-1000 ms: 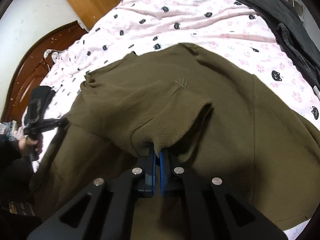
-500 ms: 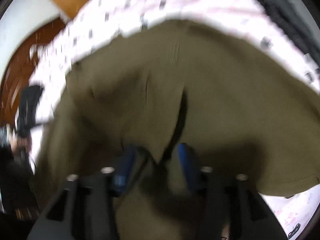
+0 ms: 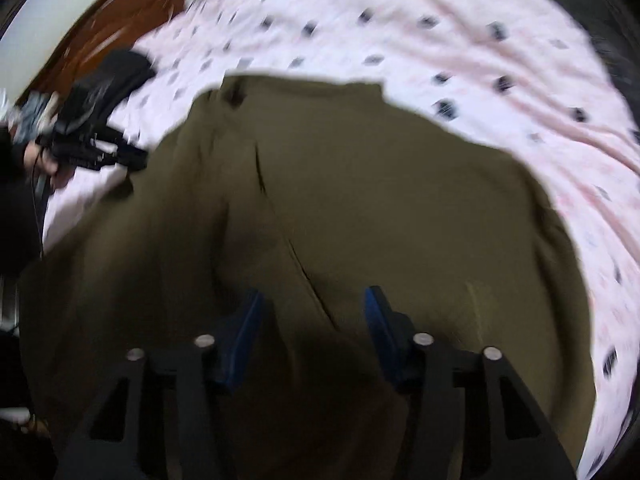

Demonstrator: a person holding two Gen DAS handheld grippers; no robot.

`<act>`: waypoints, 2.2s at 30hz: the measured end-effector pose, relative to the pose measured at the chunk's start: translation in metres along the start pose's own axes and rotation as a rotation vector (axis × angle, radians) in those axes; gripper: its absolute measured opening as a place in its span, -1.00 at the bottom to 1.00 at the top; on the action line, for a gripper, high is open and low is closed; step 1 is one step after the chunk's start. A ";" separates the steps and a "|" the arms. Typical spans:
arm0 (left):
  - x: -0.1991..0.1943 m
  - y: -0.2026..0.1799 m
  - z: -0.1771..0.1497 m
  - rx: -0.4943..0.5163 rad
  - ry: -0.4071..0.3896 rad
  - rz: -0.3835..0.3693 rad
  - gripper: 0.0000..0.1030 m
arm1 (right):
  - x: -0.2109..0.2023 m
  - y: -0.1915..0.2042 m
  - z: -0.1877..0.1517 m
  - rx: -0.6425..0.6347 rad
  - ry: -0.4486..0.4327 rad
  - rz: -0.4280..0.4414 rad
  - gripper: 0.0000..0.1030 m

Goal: Fold clothes

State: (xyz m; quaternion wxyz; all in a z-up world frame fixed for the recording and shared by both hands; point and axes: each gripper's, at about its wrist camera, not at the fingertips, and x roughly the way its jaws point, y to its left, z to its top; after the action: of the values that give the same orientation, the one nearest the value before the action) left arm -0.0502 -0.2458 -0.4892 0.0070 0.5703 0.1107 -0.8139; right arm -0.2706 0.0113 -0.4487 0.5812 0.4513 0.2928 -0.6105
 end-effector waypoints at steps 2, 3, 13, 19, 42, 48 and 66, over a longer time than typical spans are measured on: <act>0.003 0.005 -0.001 -0.024 0.003 -0.032 -0.53 | 0.012 0.000 0.004 -0.034 0.049 0.036 -0.93; 0.003 0.008 -0.002 -0.041 0.004 -0.048 -0.53 | 0.017 0.001 0.009 -0.052 0.071 0.036 -0.93; 0.012 0.007 -0.007 -0.039 0.022 -0.041 -0.53 | 0.001 -0.042 0.005 0.171 -0.039 -0.138 -0.94; 0.008 0.013 -0.008 -0.051 0.012 -0.054 -0.54 | 0.011 -0.032 0.011 0.207 -0.029 -0.165 -0.71; 0.002 0.010 -0.017 -0.047 -0.008 -0.058 -0.53 | 0.090 0.062 0.099 -0.151 0.035 0.000 -0.92; 0.005 0.009 -0.017 -0.033 -0.004 -0.069 -0.53 | 0.092 0.034 0.114 -0.035 -0.006 -0.166 -0.93; -0.054 -0.021 -0.002 -0.026 -0.054 -0.093 -0.53 | -0.026 0.019 0.019 0.274 -0.246 -0.329 0.18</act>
State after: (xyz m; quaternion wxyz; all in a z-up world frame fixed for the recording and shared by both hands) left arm -0.0327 -0.2310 -0.4358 -0.0201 0.5421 0.1475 -0.8270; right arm -0.2578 0.0037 -0.4141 0.4384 0.3944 0.2039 -0.7815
